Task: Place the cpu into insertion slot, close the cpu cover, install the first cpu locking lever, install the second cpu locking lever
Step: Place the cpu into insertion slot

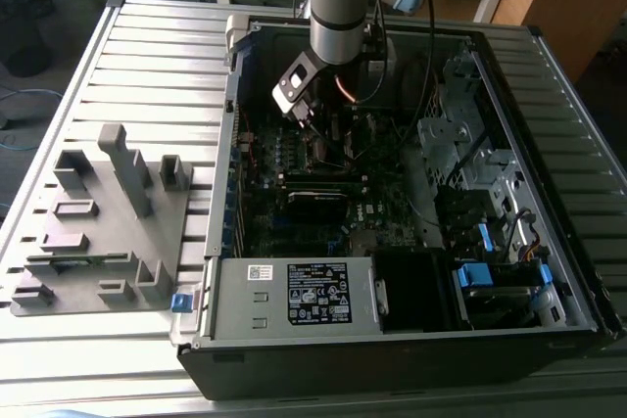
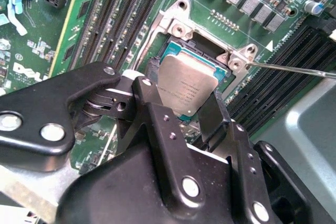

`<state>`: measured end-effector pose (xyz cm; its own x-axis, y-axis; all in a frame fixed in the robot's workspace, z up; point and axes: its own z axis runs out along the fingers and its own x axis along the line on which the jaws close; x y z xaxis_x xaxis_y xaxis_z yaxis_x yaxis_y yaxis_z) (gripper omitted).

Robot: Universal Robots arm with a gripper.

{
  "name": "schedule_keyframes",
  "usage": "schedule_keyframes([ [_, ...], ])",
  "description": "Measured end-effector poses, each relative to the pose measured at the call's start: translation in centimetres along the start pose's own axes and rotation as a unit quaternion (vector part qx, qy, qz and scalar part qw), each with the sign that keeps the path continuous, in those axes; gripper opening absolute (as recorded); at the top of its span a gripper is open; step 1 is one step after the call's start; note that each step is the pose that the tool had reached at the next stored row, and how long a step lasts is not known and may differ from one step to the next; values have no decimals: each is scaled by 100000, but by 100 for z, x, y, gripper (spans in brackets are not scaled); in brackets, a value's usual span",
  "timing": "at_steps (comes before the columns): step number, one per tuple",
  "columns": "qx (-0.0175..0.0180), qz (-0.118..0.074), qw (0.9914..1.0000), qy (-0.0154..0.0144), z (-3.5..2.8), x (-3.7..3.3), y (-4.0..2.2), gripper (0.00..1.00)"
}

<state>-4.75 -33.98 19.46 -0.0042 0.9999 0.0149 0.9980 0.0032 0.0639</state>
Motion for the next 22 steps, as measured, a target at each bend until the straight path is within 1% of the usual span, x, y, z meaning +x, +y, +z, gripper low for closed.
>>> schedule_keyframes([
  [6,3,6,100000,-7,1,0,4,54],
  [13,18,18,100000,-35,26,-2,2,54],
  [22,1,21,100000,-7,29,0,2,54],
])
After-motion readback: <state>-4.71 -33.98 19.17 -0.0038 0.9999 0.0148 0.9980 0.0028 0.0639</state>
